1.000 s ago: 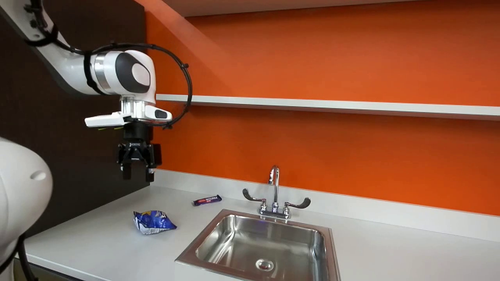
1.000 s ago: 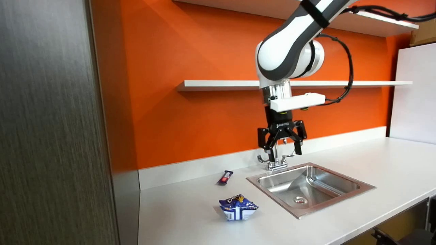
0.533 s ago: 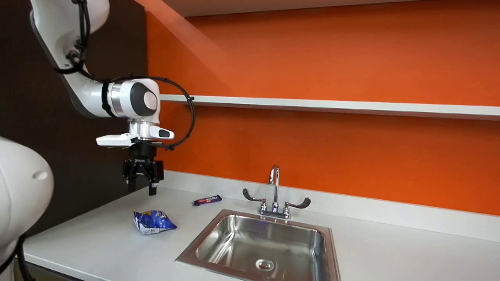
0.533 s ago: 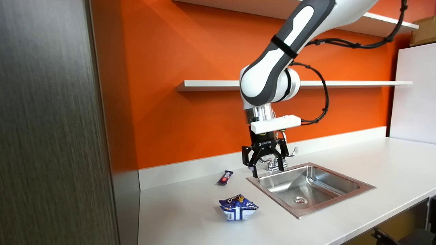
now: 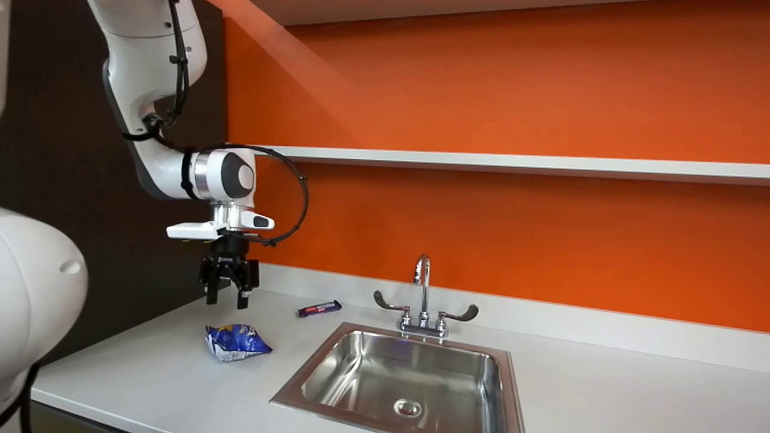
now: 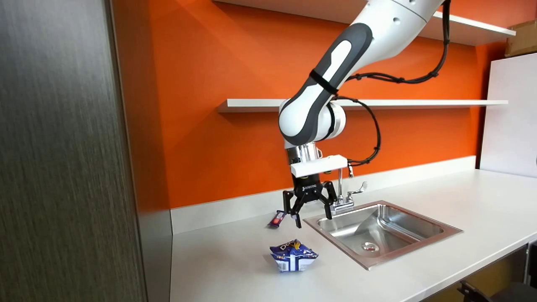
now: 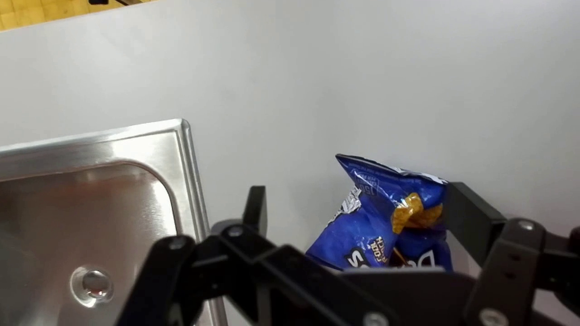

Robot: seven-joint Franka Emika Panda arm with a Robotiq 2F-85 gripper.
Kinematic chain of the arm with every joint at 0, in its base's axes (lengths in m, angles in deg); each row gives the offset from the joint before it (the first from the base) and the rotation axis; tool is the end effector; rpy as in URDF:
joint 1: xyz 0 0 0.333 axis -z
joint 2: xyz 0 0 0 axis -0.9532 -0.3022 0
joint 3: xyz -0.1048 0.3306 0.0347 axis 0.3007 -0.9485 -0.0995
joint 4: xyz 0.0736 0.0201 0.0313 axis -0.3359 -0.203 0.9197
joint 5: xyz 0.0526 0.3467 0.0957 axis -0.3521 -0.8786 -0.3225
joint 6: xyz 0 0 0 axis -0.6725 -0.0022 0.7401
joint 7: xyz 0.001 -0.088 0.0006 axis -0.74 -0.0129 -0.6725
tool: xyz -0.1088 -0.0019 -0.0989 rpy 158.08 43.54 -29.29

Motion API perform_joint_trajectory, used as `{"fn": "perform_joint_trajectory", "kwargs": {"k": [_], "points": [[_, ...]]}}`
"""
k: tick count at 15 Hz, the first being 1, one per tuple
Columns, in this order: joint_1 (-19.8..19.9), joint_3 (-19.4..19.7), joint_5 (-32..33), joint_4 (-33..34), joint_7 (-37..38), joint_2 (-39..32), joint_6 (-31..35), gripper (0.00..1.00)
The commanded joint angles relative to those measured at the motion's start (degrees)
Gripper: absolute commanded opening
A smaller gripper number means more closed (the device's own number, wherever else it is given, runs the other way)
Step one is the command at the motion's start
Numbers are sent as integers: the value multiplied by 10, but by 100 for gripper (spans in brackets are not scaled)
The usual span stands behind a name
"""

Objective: Place the snack in the sink

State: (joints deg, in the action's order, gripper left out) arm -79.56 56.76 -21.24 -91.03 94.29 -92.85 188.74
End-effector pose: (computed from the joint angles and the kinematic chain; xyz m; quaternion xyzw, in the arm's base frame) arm 0.4566 0.1443 0.2854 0.9937 -0.0401 -0.0937 0.0467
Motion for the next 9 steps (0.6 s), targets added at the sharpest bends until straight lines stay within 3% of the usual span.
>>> {"fn": "perform_joint_trajectory", "kwargs": {"k": [1, 9], "points": [[-26, 18, 11, 50, 18, -49, -4, 100], [-55, 46, 9, 117, 13, -131, -3, 100]]}}
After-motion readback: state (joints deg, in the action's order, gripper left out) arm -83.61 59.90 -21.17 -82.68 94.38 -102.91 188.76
